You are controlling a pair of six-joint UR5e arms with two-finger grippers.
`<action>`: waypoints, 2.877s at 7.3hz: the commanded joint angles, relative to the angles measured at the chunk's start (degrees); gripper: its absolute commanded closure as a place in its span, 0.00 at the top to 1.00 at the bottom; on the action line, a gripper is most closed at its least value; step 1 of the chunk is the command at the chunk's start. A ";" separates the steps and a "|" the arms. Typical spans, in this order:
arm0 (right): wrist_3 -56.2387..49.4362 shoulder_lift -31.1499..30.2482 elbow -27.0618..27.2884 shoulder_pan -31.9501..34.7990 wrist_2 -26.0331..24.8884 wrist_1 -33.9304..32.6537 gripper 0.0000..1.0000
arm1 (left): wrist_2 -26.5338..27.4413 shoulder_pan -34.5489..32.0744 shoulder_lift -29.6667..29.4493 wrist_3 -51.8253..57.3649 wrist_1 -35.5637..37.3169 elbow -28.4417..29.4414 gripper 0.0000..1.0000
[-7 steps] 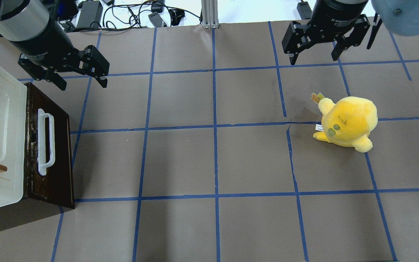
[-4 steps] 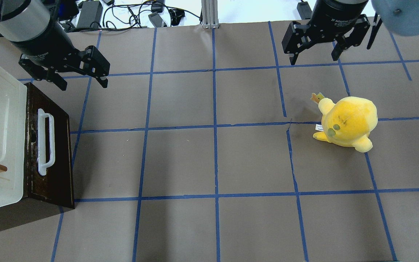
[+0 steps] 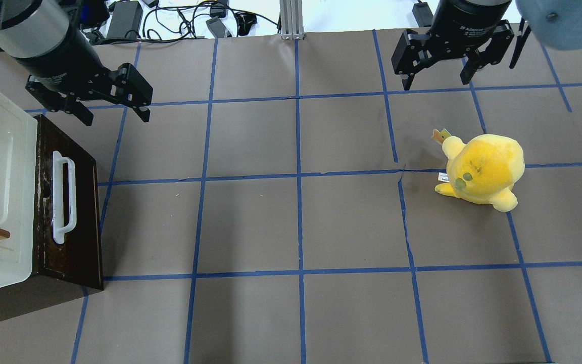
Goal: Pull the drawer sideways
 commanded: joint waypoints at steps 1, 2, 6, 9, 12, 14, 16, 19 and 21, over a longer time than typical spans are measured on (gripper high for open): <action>0.02 0.00 0.00 0.00 0.04 0.00 1.00 | 0.35 -0.03 0.07 0.00 -0.01 -0.11 1.00; 0.02 0.00 0.00 0.00 -0.05 0.00 1.00 | 0.10 0.06 -0.19 0.00 -0.01 -0.12 1.00; 0.02 0.00 0.00 0.00 0.04 0.00 1.00 | 0.01 0.15 -0.28 -0.87 -0.01 0.41 1.00; 0.02 0.00 0.00 0.00 -0.05 0.00 1.00 | 0.88 0.15 -0.71 -0.97 0.42 -0.20 1.00; -0.07 0.00 0.00 0.00 0.04 0.00 1.00 | 9.85 -0.55 -5.09 -16.07 6.10 -5.01 1.00; 0.02 0.00 0.00 0.00 -0.05 0.00 1.00 | 22.76 -2.91 -9.66 -21.93 10.80 -8.27 1.00; 0.02 0.00 0.00 0.00 0.04 0.00 1.00 | 29.94 -5.65 -12.92 -31.54 10.36 -10.22 1.00; 0.02 0.00 0.00 0.00 -0.05 0.00 1.00 | 38.30 -5.57 -19.25 -32.00 11.41 -10.23 1.00; 0.02 0.00 0.00 0.00 0.04 0.00 1.00 | 40.26 -5.13 -20.49 -32.26 11.41 -10.57 0.97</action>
